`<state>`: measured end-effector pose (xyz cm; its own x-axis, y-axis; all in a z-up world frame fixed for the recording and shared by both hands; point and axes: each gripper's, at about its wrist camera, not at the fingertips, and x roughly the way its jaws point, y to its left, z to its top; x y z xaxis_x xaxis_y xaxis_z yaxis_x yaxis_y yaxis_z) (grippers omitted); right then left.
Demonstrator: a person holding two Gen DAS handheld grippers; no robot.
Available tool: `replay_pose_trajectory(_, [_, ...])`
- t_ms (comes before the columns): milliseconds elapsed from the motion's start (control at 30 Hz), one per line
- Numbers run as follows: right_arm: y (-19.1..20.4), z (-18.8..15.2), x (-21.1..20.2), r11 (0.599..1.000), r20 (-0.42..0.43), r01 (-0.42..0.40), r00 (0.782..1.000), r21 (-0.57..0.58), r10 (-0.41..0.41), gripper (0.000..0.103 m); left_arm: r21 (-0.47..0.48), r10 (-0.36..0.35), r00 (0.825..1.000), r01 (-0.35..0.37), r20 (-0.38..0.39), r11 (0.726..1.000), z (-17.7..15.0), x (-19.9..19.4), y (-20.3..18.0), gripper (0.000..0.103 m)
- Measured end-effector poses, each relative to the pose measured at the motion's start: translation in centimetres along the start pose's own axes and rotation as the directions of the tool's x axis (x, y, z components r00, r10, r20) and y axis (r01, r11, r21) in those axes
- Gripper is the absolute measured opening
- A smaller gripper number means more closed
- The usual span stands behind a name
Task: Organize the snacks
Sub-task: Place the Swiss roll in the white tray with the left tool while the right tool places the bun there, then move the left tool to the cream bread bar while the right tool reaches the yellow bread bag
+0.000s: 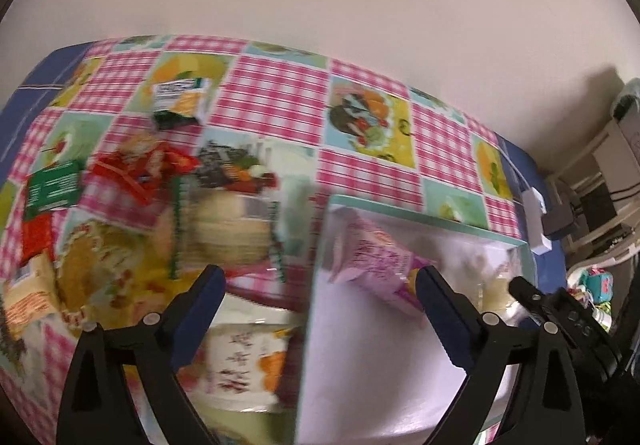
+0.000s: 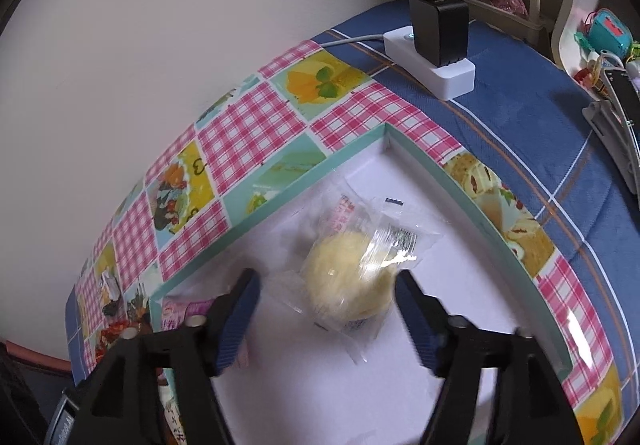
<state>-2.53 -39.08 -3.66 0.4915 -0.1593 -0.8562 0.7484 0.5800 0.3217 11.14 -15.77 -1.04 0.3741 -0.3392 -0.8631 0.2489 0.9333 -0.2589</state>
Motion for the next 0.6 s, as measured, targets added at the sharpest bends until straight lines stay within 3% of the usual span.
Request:
replay_pose_trajectory(133, [0.7,-1.3,-0.7,0.999,-0.002,-0.001,1.0,-0.032,0.001,0.089,-0.029,0.049,0.999,-0.048,0.016,0.998,-0.7,-1.0,2.0,0.1])
replay_pose_trajectory(400, [2.6,-4.8,-2.5,0.993,-0.005,-0.013,1.0,-0.119,0.013,0.091,-0.064,0.121,0.992,-0.119,0.041,0.991,-2.8,-2.8,5.5,0.101])
replay_pose_trajectory(467, [3.2,-5.8,-3.0,0.99,-0.01,-0.034,0.999,-0.138,0.033,0.101,-0.076,0.138,0.989,-0.134,0.056,0.988,-3.3,-3.5,6.6,0.101])
replay_pose_trajectory(600, [4.2,-7.5,-3.8,0.984,-0.016,-0.059,0.998,-0.167,0.057,0.103,-0.101,0.164,0.985,-0.157,0.063,0.982,-4.2,-4.7,8.9,0.101])
